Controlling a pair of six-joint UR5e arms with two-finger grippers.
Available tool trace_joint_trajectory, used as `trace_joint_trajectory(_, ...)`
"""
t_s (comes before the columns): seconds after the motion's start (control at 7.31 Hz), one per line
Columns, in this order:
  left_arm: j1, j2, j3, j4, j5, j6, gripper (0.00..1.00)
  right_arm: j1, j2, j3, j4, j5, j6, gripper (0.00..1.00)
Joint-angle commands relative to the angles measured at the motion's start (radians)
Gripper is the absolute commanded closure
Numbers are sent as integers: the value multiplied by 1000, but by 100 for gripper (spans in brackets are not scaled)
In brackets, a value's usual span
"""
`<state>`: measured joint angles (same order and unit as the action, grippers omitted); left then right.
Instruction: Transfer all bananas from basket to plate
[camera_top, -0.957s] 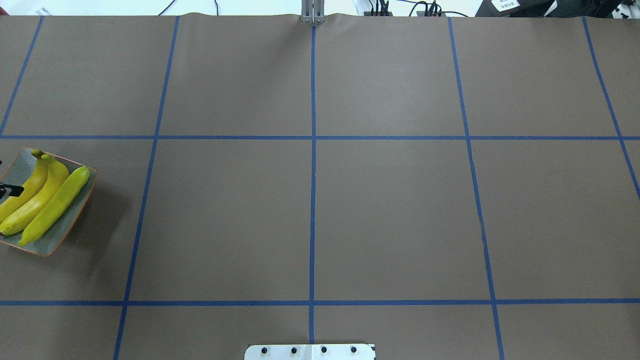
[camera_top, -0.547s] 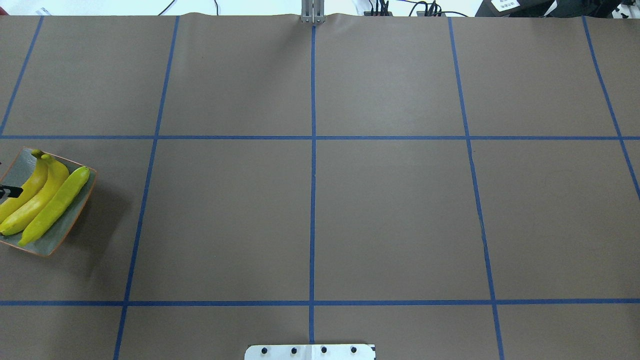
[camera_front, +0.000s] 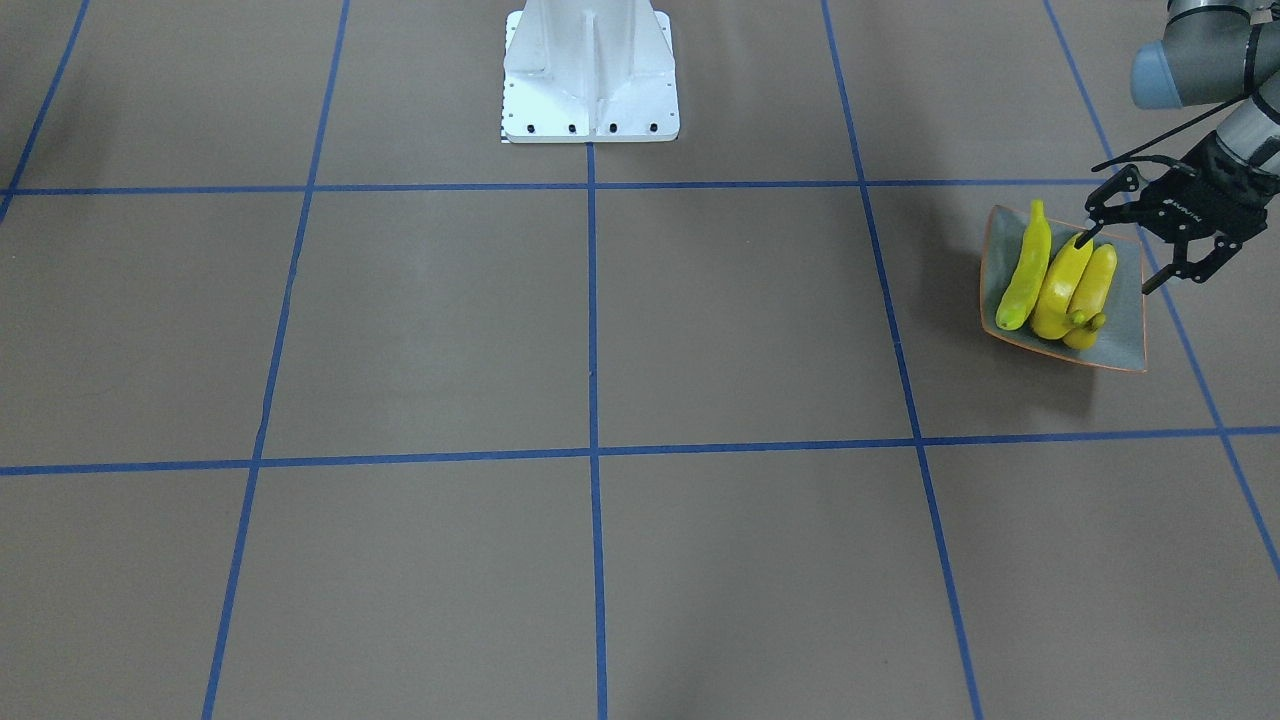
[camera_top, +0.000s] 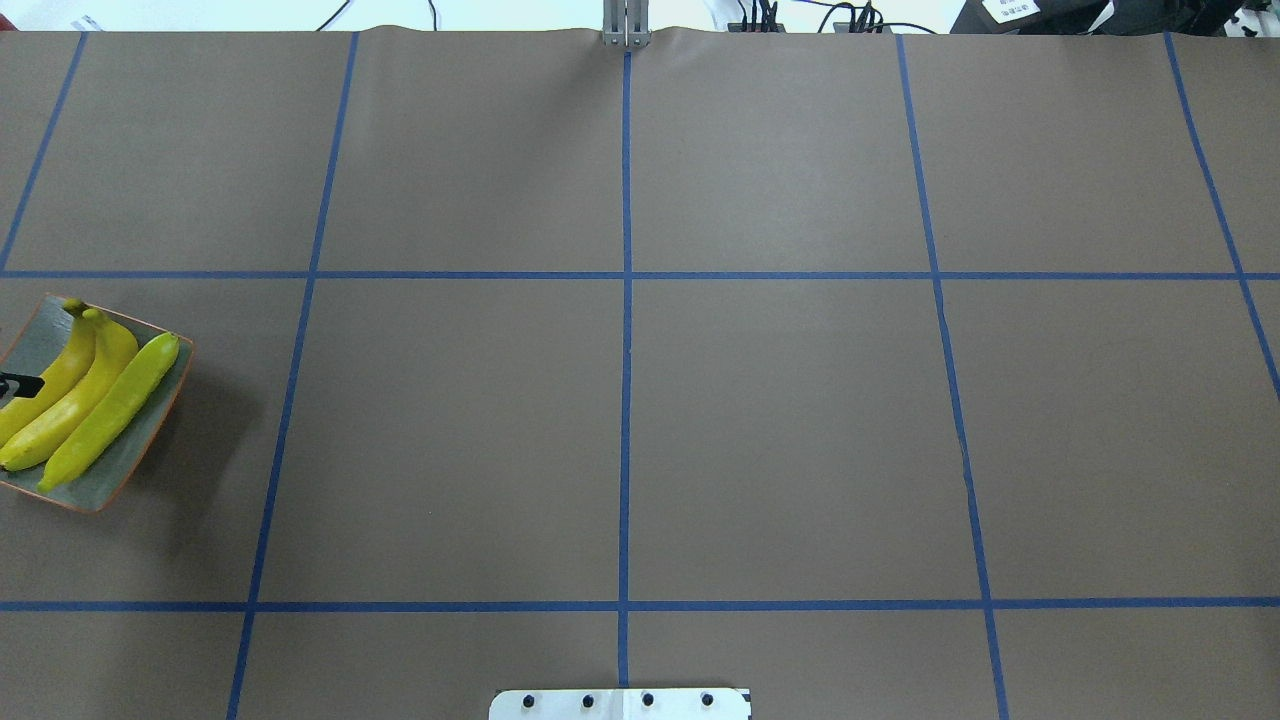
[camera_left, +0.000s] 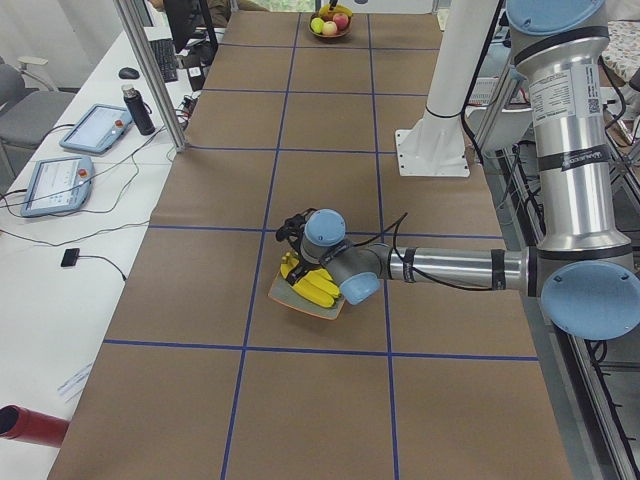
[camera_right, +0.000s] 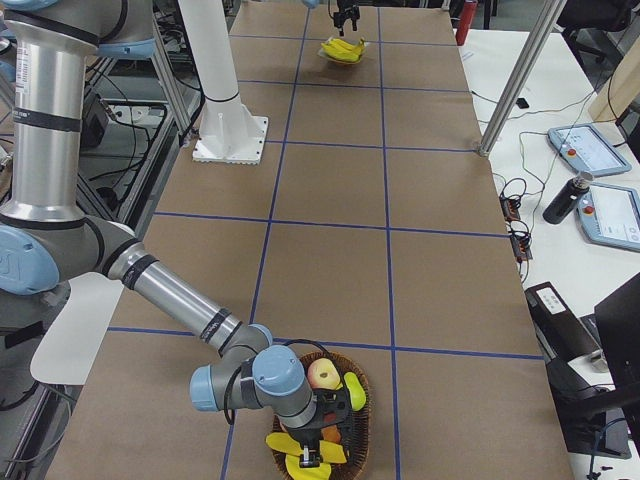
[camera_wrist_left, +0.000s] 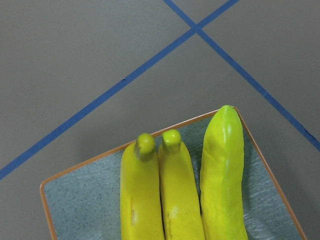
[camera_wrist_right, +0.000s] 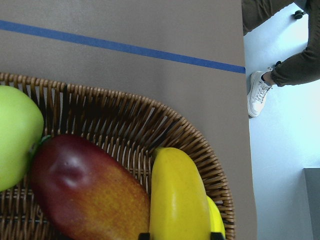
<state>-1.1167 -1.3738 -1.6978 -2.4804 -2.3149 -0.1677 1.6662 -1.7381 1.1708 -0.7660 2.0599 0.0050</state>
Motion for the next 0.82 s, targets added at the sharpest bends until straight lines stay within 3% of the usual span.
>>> trace_joint_trajectory(0.0, 0, -2, 4, 0, 0, 1, 0, 4, -4, 45, -1, -3, -32, 100)
trace_joint_trajectory(0.41, 0, -4, 17, -2, -1, 2, 0, 82, 12, 84, -32, -26, -166, 100)
trace_joint_trajectory(0.55, 0, -4, 17, -3, -1, -1, 0, 96, 21, 142, -103, -56, -245, 100)
trace_joint_trajectory(0.68, 0, -4, 17, -3, -1, -1, 0, 116, 78, 218, -250, -53, -278, 100)
